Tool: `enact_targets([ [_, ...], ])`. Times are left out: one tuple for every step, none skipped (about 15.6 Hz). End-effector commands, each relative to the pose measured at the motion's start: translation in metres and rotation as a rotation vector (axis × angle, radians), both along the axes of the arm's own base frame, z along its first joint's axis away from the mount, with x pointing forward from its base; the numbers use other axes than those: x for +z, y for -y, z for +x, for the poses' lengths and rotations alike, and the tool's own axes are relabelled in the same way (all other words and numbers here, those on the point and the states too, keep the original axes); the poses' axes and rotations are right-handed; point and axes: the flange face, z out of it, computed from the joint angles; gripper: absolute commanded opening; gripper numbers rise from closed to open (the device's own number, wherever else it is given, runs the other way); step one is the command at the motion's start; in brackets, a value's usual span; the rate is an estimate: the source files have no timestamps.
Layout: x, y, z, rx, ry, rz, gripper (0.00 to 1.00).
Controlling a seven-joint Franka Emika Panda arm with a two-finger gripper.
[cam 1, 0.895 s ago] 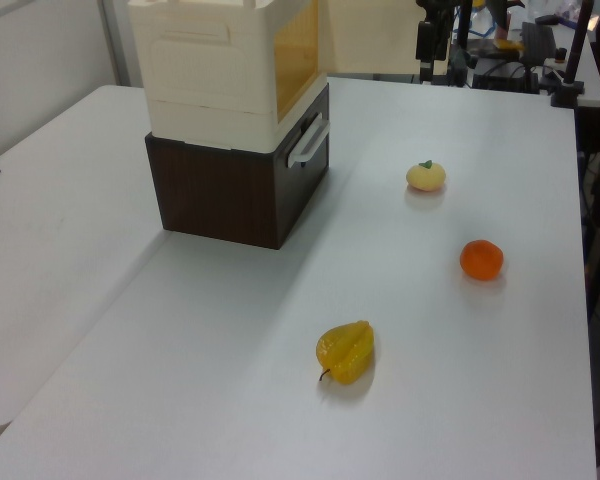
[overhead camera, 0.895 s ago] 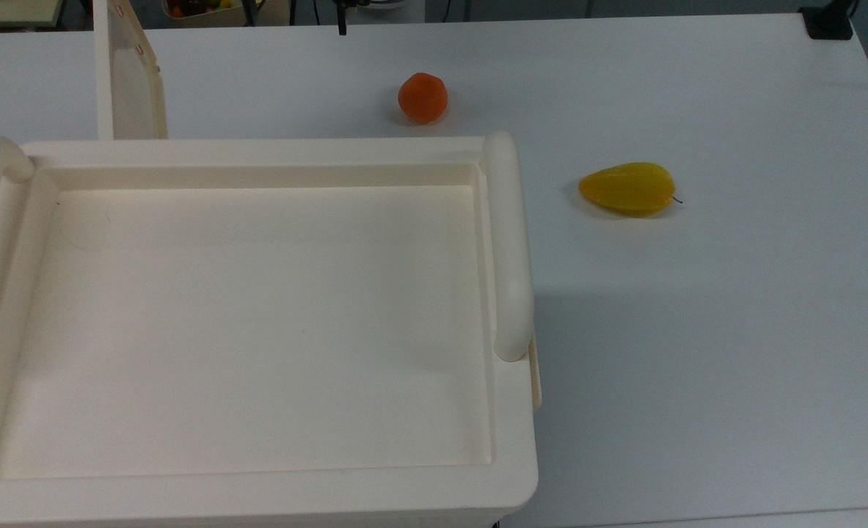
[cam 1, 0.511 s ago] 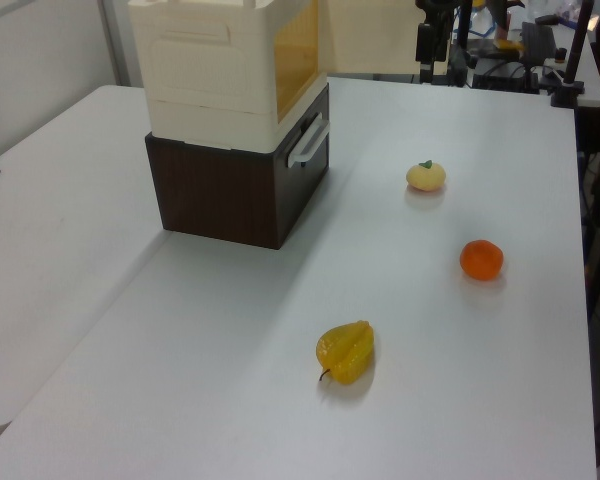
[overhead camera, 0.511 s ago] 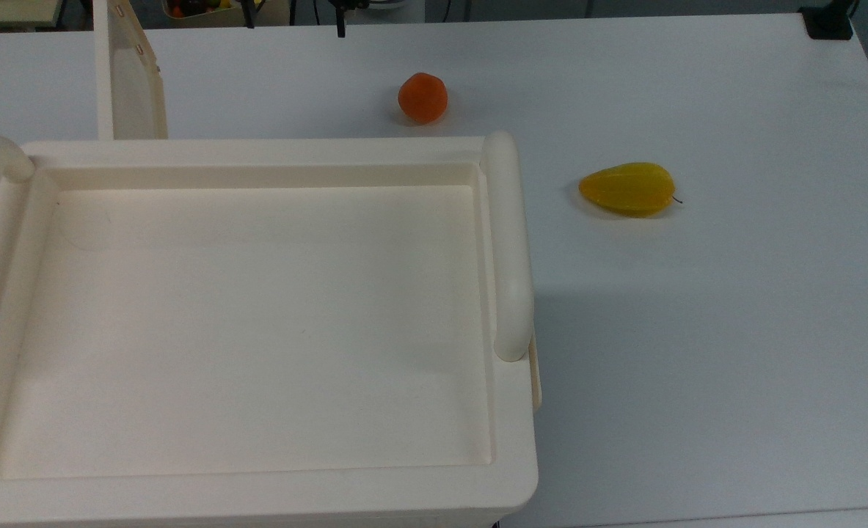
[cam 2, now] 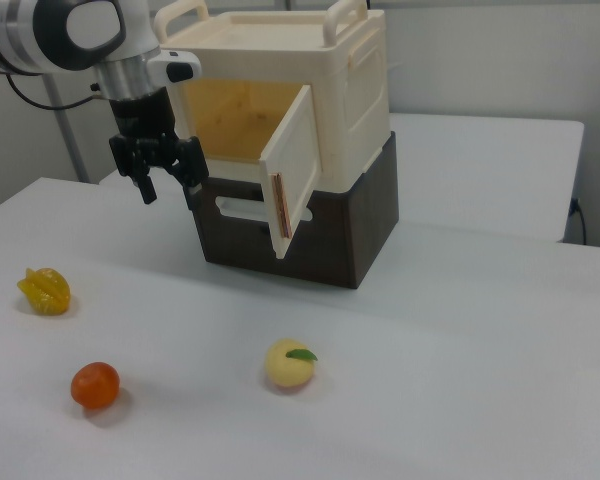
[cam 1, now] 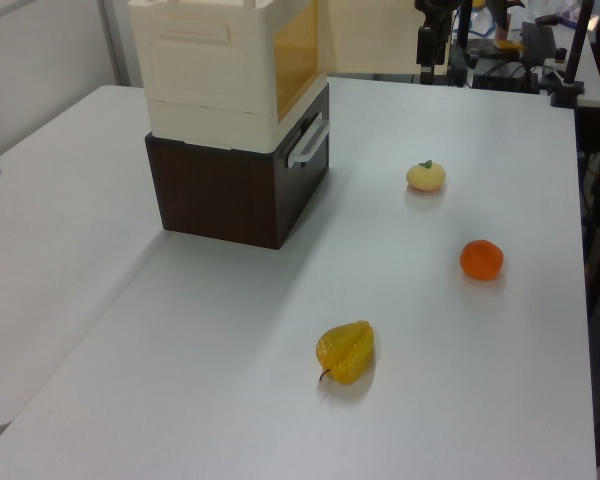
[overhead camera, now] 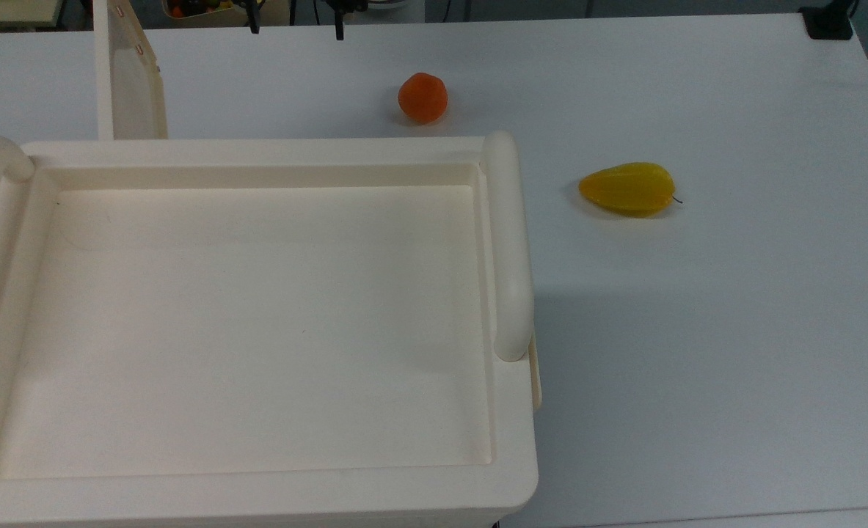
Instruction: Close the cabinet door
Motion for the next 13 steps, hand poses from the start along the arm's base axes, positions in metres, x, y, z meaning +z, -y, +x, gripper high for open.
enact_targets([
  [-0.002,-0.003,-0.001,0.054,0.008,-0.020,0.21],
  [-0.005,-0.003,0.000,0.054,0.002,-0.021,0.06],
  [-0.005,-0.003,0.001,0.053,0.002,-0.021,0.00],
  [-0.006,-0.003,0.001,0.053,0.000,-0.022,0.00],
  [-0.006,-0.003,0.001,0.053,0.000,-0.022,0.00],
  [-0.006,-0.003,0.001,0.051,0.000,-0.021,0.00],
  [-0.005,-0.002,0.001,0.049,0.000,-0.021,0.00],
  [-0.005,-0.003,0.001,0.051,0.002,-0.021,0.00],
  [-0.003,-0.002,0.001,0.049,0.005,-0.021,0.00],
  [-0.001,0.001,0.001,0.045,0.011,-0.021,0.00],
  [0.008,0.004,0.002,0.039,0.031,-0.021,0.00],
  [0.018,0.009,0.003,0.031,0.054,-0.022,0.00],
  [0.024,0.011,0.003,0.026,0.067,-0.021,0.00],
])
